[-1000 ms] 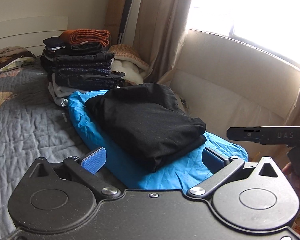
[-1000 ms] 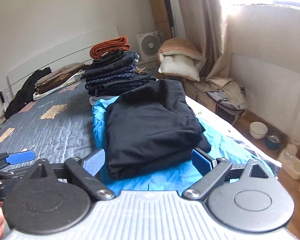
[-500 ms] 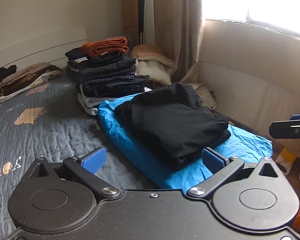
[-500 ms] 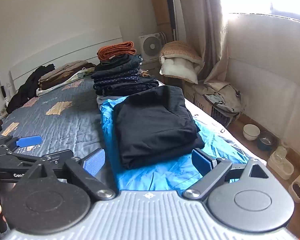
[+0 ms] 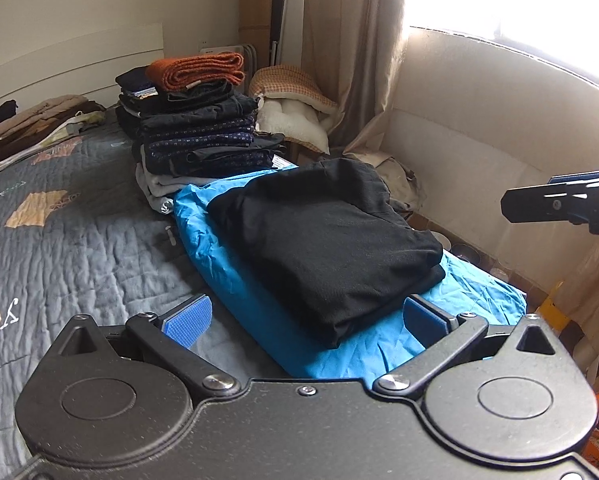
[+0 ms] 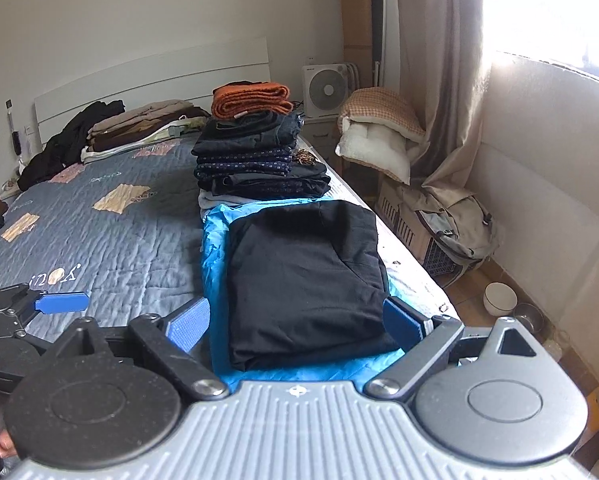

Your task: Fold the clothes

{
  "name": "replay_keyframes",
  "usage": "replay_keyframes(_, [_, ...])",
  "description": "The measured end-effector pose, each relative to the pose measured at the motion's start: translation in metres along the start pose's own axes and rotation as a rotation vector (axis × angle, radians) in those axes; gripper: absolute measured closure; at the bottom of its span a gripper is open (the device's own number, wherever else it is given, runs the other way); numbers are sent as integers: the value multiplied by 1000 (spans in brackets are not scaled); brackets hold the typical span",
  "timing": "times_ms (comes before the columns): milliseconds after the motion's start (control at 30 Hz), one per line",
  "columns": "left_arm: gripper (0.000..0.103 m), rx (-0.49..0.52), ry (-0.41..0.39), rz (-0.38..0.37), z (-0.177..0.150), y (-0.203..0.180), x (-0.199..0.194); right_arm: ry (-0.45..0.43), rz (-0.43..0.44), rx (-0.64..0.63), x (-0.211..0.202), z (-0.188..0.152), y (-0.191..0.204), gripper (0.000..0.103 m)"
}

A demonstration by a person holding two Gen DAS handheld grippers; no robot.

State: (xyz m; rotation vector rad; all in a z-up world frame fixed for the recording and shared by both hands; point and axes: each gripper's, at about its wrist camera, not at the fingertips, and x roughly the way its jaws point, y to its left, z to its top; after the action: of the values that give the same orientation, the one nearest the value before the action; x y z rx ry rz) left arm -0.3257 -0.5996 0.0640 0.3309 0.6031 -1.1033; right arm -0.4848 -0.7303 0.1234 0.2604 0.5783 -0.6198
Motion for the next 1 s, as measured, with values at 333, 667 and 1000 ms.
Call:
replay_keyframes(333, [0, 48, 16, -6, 8, 2, 40, 61, 61, -35, 59, 37, -22, 10])
replay_keyframes(667, [0, 49, 36, -48, 11, 17, 83, 127, 26, -212, 174, 98, -59, 10])
replay_keyframes(1000, [0, 35, 44, -52, 3, 31, 100, 192, 18, -299, 263, 99, -35, 10])
